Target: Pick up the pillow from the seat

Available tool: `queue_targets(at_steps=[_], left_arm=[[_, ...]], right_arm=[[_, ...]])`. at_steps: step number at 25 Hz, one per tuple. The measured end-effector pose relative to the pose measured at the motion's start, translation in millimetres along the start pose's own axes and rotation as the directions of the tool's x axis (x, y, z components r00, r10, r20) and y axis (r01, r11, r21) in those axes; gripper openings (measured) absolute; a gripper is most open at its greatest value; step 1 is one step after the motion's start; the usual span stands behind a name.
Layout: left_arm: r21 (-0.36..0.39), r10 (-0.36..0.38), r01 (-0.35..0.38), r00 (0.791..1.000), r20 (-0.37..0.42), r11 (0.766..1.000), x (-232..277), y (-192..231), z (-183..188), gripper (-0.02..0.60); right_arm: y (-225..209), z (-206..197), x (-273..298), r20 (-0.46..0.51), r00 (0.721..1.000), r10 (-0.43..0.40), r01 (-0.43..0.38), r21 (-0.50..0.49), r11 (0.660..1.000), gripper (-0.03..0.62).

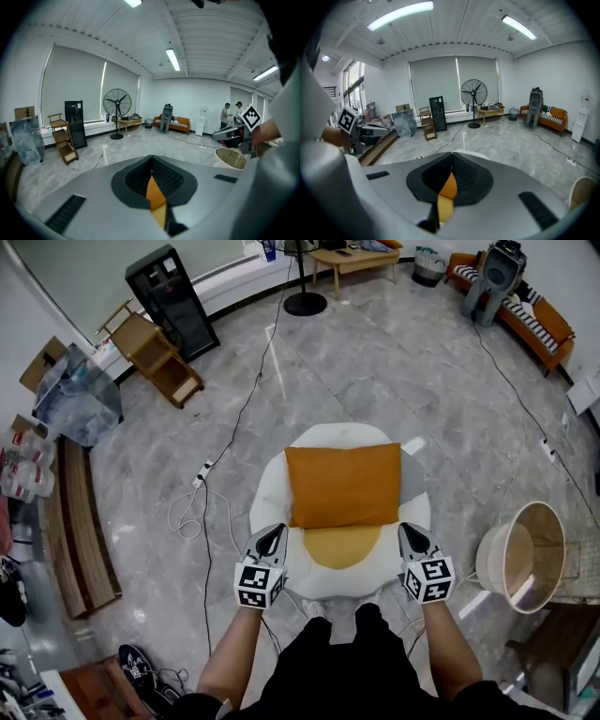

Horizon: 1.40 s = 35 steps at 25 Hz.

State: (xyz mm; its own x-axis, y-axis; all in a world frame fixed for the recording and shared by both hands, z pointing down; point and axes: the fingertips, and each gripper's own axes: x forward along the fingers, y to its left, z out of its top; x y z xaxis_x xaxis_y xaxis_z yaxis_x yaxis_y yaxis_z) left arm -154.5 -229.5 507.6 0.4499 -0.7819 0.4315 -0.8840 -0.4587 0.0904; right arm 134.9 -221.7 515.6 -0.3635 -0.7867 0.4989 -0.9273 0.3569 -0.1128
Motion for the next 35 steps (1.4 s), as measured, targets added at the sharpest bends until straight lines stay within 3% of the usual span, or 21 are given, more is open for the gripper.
queue_targets(at_steps=[6,10,11,15,19,24,27,35], left_arm=[[-0.022,0.052,-0.054,0.996,-0.078,0.998,51,7,-47,0.012],[-0.075,0.06,-0.073,0.985,-0.162,0.995,95,15,-92,0.054],[-0.105,0.052,-0.072,0.982,-0.181,0.992,105,16,-104,0.09],[-0.192,0.014,-0.061,0.971,-0.238,0.98,140,24,-150,0.351],[-0.249,-0.053,-0.02,0.958,-0.282,0.968,169,32,-189,0.453],[-0.328,-0.082,-0.031,0.943,-0.324,0.944,210,48,-236,0.52],[-0.375,-0.074,-0.06,0.94,-0.334,0.925,236,66,-267,0.529],[-0.355,-0.036,-0.098,0.936,-0.351,0.93,291,110,-329,0.531]], right_arm=[[-47,-49,55,-0.098,0.994,0.041,-0.04,0.012,0.999,0.041],[-70,-84,93,-0.148,0.984,0.103,-0.098,0.043,0.994,0.151],[-76,-93,102,-0.163,0.979,0.124,-0.117,0.049,0.992,0.166],[-97,-131,138,-0.218,0.952,0.214,-0.196,0.102,0.975,0.266],[-116,-167,176,-0.236,0.932,0.274,-0.224,0.22,0.95,0.38],[-149,-217,227,-0.274,0.923,0.271,-0.193,0.281,0.94,0.524],[-167,-249,260,-0.303,0.909,0.286,-0.192,0.303,0.933,0.583],[-224,-316,335,-0.324,0.91,0.257,-0.142,0.337,0.931,0.588]])
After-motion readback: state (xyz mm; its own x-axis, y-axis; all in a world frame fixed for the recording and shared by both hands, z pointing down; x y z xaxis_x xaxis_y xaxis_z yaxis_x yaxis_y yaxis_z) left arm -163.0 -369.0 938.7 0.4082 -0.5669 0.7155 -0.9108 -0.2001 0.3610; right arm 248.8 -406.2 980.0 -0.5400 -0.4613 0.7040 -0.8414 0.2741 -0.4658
